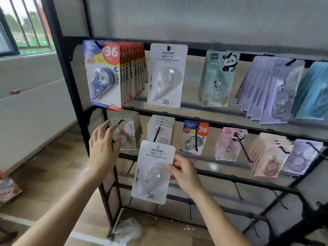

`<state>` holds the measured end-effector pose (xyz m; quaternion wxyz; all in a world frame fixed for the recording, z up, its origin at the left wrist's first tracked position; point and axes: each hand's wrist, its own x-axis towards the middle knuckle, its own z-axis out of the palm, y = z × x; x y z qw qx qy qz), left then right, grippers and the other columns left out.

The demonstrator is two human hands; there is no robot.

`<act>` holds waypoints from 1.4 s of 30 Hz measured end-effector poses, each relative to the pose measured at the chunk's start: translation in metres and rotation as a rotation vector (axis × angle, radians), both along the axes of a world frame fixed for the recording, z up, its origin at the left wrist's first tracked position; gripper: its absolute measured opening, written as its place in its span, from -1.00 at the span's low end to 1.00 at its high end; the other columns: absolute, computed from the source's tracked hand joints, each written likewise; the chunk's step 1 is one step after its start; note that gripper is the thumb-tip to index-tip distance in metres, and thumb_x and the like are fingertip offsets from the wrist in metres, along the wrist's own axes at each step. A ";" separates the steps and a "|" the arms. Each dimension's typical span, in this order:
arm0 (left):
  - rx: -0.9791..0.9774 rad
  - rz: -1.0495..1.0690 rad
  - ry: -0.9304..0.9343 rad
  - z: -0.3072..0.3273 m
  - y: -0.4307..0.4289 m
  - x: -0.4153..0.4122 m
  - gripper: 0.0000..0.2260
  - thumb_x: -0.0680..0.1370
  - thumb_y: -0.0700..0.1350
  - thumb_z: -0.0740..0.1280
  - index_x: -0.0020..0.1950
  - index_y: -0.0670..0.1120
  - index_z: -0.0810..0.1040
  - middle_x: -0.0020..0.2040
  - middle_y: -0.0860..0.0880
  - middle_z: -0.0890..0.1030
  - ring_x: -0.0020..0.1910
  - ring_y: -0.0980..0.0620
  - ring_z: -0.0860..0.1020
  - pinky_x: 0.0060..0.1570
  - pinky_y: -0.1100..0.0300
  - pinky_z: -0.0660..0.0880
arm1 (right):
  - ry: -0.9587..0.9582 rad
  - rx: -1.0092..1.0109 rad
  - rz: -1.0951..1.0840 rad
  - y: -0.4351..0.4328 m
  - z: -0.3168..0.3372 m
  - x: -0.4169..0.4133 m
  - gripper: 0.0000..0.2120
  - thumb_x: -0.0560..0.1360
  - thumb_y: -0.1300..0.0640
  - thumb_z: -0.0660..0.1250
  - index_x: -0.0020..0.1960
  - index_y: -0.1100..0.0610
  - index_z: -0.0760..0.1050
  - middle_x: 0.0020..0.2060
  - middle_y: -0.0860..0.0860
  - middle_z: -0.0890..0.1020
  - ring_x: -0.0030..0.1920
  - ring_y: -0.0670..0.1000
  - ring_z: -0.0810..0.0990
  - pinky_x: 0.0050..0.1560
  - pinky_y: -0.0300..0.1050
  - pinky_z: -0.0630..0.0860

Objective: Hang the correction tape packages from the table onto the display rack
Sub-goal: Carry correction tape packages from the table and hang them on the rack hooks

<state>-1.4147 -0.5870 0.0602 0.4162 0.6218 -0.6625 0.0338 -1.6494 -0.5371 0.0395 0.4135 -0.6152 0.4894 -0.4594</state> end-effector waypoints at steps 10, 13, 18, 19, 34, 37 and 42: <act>0.001 -0.134 -0.167 0.009 -0.069 0.016 -0.70 0.54 -0.16 0.33 0.27 -0.18 0.49 0.26 -0.21 0.48 0.25 -0.27 0.37 0.20 -0.18 0.30 | 0.056 0.087 -0.171 -0.026 -0.005 0.035 -0.79 0.55 0.28 0.26 0.09 0.02 0.50 0.03 0.01 0.67 -0.11 -0.11 0.64 -0.27 -0.28 0.51; 0.027 -0.124 -0.174 0.010 -0.081 0.015 -0.70 0.52 -0.17 0.34 0.24 -0.19 0.51 0.21 -0.23 0.51 0.23 -0.28 0.39 0.18 -0.18 0.31 | 0.080 0.090 -0.193 -0.031 -0.008 0.038 -0.78 0.55 0.29 0.25 0.10 0.02 0.50 0.04 0.01 0.67 -0.06 -0.06 0.65 -0.20 -0.18 0.56; -0.032 -0.078 -0.193 0.004 -0.088 0.015 -0.75 0.48 -0.21 0.39 0.16 -0.20 0.56 0.08 -0.22 0.59 0.09 -0.29 0.51 0.07 -0.19 0.41 | 0.072 0.057 -0.224 -0.032 -0.012 0.036 -0.72 0.55 0.31 0.26 0.03 -0.08 0.49 0.01 -0.03 0.68 -0.03 -0.05 0.66 -0.11 -0.12 0.60; -0.040 -0.073 -0.197 0.003 -0.089 0.015 -0.75 0.48 -0.21 0.40 0.15 -0.20 0.56 0.07 -0.22 0.59 0.08 -0.29 0.52 0.06 -0.19 0.41 | 0.068 0.049 -0.228 -0.032 -0.013 0.035 -0.70 0.55 0.32 0.26 0.02 -0.10 0.49 0.00 -0.04 0.68 -0.03 -0.06 0.66 -0.10 -0.13 0.60; -0.038 -0.046 -0.178 -0.005 -0.092 0.016 -0.77 0.53 -0.15 0.33 0.15 -0.20 0.56 0.13 -0.20 0.59 0.13 -0.26 0.52 0.12 -0.16 0.39 | 0.213 0.030 -0.481 -0.092 -0.017 0.035 -0.95 0.53 0.26 0.29 -0.02 0.24 0.49 -0.13 0.13 0.65 -0.11 0.18 0.61 -0.12 0.09 0.54; -0.030 -0.032 -0.171 -0.005 -0.091 0.016 -0.78 0.53 -0.15 0.33 0.14 -0.20 0.56 0.13 -0.19 0.59 0.12 -0.26 0.52 0.13 -0.16 0.38 | 0.307 -0.016 -0.574 -0.102 -0.017 0.035 -0.92 0.53 0.20 0.33 -0.07 0.22 0.46 -0.19 0.06 0.61 -0.20 0.05 0.57 -0.25 -0.16 0.48; -0.020 -0.022 -0.176 -0.005 -0.092 0.018 -0.77 0.55 -0.13 0.31 0.16 -0.20 0.55 0.13 -0.19 0.59 0.11 -0.25 0.52 0.17 -0.15 0.34 | 0.372 -0.018 -0.609 -0.108 -0.014 0.037 -0.86 0.53 0.14 0.34 -0.08 0.16 0.39 -0.25 -0.02 0.51 -0.32 -0.09 0.44 -0.41 -0.44 0.35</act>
